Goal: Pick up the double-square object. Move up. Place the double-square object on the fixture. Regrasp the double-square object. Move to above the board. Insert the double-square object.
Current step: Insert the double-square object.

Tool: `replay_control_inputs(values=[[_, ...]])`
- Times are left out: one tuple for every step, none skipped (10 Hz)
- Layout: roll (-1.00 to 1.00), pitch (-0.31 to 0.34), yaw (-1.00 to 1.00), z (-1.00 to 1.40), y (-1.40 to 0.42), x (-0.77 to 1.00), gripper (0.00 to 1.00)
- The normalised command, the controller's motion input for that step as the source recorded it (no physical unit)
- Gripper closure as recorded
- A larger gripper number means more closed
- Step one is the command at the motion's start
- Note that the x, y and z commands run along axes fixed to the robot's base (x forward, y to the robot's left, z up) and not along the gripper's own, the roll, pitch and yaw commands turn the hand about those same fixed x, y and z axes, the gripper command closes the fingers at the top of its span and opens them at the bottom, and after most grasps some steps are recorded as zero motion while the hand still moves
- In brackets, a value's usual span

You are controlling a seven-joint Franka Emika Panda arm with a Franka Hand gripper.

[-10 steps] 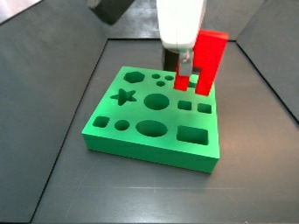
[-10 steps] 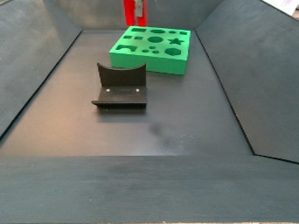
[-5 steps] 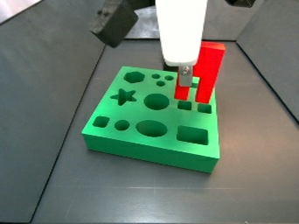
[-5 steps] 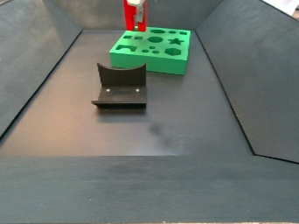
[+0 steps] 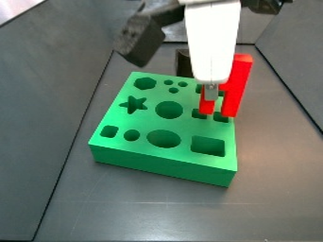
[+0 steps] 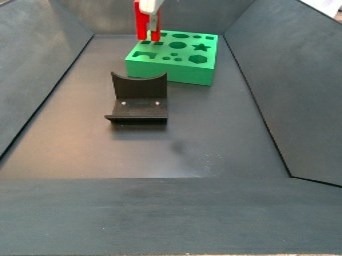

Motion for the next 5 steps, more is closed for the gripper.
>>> replay_control_inputs(values=[[0.22,-0.107,0.16,-0.81,-0.04,0.00,1.00],[0.23,-0.107,0.15,-0.83,-0.05,-0.01,1.00],[0.24,-0.126,0.07,-0.83,-0.06,-0.21,1.00],[0.16,-0.174,0.00,-0.85,0.00,-0.33,1.00],[0.11,-0.196,0.00,-0.86,0.00,-0.31,1.00]])
